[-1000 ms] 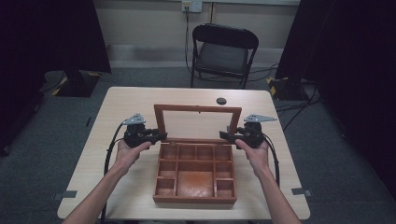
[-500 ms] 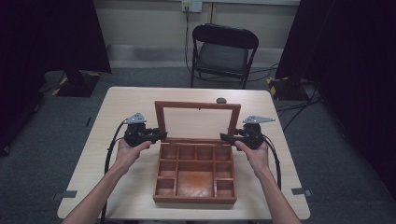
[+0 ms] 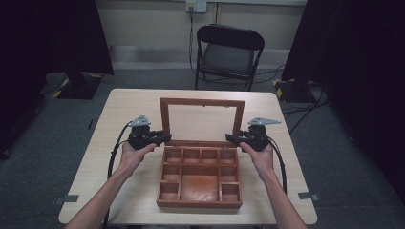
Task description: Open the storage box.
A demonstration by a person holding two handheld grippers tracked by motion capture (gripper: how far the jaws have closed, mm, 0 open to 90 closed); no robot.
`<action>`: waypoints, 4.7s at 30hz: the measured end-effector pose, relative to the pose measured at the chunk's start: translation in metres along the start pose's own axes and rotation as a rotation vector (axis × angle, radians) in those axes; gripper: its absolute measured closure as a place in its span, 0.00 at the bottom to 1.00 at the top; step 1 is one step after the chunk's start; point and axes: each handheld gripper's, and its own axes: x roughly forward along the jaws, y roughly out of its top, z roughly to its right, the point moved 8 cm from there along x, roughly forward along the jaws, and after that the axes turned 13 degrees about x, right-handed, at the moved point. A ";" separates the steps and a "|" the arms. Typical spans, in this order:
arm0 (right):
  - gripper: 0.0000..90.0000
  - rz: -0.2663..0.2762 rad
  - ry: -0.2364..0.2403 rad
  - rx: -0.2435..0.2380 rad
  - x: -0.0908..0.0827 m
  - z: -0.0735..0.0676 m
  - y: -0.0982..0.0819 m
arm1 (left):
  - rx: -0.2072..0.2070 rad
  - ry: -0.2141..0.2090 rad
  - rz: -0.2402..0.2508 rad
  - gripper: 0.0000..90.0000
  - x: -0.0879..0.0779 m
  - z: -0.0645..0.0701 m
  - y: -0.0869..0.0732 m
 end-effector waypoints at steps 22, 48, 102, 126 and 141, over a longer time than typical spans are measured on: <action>0.56 0.013 -0.035 0.016 0.013 0.008 0.001 | -0.025 -0.014 -0.014 0.75 0.007 -0.007 -0.006; 0.47 -0.007 -0.051 0.055 0.021 0.017 -0.004 | -0.088 -0.029 -0.019 0.67 0.020 -0.012 -0.011; 0.24 -0.139 -0.064 0.251 0.043 0.040 -0.030 | -0.167 -0.039 -0.107 0.51 0.033 -0.016 -0.034; 0.21 -0.073 -0.131 0.192 0.002 0.040 -0.019 | -0.127 0.062 -0.123 0.35 0.001 -0.021 -0.034; 0.17 -0.043 -0.212 0.168 -0.065 0.045 -0.042 | -0.090 0.111 -0.181 0.29 -0.048 -0.016 -0.056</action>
